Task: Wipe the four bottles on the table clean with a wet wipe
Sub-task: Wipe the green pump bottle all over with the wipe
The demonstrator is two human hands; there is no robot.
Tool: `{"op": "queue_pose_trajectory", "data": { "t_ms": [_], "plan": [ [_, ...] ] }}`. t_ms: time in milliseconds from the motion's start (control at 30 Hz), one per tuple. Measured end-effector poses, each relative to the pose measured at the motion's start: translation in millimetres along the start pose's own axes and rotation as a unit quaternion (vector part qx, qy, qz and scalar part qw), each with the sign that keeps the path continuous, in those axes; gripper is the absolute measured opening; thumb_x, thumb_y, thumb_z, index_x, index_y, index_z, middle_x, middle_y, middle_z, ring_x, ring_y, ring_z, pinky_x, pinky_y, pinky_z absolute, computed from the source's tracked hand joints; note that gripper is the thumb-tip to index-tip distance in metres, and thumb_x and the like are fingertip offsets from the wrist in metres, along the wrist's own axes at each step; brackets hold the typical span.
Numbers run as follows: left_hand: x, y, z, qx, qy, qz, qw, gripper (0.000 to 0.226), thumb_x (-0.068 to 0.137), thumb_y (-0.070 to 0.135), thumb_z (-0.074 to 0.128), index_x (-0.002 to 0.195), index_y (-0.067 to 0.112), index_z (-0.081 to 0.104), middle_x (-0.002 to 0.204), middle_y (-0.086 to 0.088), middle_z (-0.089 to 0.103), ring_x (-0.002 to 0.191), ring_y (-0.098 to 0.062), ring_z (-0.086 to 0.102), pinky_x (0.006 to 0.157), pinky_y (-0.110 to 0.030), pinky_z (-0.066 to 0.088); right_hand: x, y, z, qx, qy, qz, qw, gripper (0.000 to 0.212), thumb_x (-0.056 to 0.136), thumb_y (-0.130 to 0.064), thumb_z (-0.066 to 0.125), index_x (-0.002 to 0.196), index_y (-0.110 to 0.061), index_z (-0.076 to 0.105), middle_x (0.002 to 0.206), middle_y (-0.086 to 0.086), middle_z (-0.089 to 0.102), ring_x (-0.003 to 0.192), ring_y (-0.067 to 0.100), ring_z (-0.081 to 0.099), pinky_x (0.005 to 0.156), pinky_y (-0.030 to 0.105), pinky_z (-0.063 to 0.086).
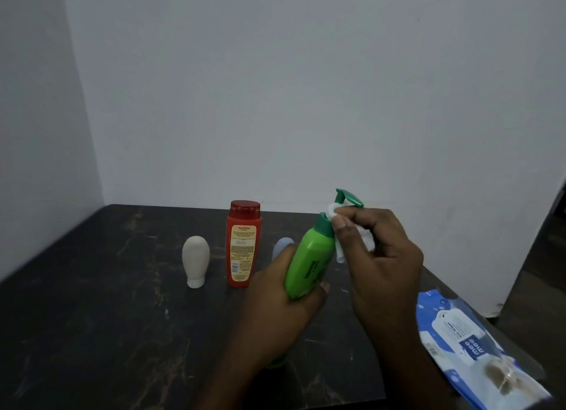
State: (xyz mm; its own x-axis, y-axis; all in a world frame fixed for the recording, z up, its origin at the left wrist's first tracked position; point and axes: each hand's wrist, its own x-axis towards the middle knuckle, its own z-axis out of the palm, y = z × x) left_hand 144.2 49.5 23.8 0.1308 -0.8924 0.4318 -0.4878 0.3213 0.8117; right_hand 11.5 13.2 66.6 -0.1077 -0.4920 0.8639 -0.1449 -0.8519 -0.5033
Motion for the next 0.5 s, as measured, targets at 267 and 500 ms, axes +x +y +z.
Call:
{"op": "queue_pose_trajectory", "data": {
  "t_ms": [267, 500],
  "plan": [
    [-1.2, 1.5, 1.8, -0.008, -0.011, 0.016, 1.000, 0.037, 0.083, 0.040, 0.073, 0.115, 0.046, 0.056, 0.099, 0.010, 0.070, 0.089, -0.004, 0.067, 0.082, -0.044, 0.058, 2.5, 21.8, 2.8, 0.114, 0.060, 0.125, 0.984, 0.010, 0.090, -0.021, 0.065, 0.092, -0.020, 0.075, 0.091, 0.003, 0.073, 0.087, 0.007, 0.067, 0.076, 0.020, 0.053],
    [-0.2, -2.7, 5.6, -0.022, -0.074, -0.002, 0.997, 0.039, 0.080, 0.033, 0.077, 0.115, 0.043, 0.060, 0.101, 0.011, 0.072, 0.092, -0.004, 0.069, 0.086, -0.045, 0.058, 14.3, 27.3, -10.0, 0.441, -0.093, 0.320, 0.833, 0.037, 0.099, -0.018, 0.046, 0.116, 0.012, 0.061, 0.110, 0.028, 0.065, 0.103, 0.036, 0.065, 0.093, 0.039, 0.056]
  ]
}}
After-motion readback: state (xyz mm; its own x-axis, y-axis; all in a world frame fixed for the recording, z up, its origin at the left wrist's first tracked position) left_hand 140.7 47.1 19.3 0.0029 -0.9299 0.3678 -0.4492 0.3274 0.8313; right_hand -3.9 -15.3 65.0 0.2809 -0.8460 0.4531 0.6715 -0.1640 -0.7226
